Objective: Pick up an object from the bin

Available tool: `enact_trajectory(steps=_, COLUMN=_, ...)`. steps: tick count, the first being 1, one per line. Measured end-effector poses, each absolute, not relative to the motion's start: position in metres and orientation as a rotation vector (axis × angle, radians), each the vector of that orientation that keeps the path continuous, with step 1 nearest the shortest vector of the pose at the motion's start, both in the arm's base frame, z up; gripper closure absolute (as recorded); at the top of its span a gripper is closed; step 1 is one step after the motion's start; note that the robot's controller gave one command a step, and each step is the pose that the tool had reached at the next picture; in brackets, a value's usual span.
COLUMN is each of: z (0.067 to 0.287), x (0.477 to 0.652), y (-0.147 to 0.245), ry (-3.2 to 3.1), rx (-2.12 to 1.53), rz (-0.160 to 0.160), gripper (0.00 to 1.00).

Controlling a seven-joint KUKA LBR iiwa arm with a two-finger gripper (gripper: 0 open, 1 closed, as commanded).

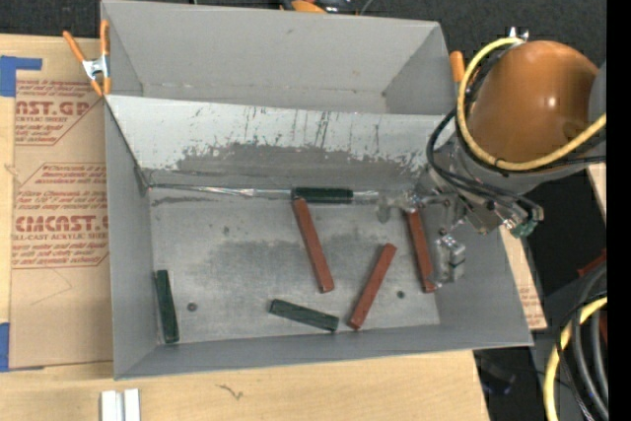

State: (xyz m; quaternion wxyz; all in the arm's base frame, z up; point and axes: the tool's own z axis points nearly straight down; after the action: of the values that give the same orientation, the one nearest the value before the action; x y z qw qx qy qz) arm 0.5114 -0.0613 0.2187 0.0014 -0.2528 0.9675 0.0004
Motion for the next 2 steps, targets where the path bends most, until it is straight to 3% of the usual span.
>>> enact_trajectory(steps=1, z=0.0665, x=0.5236, y=-0.0718, ry=2.891, rx=-1.240, rz=0.006, gripper=0.00)
enact_trajectory(steps=2, z=0.0695, x=0.5251, y=-0.0720, ry=2.888, rx=-1.237, rz=0.001, gripper=1.00)
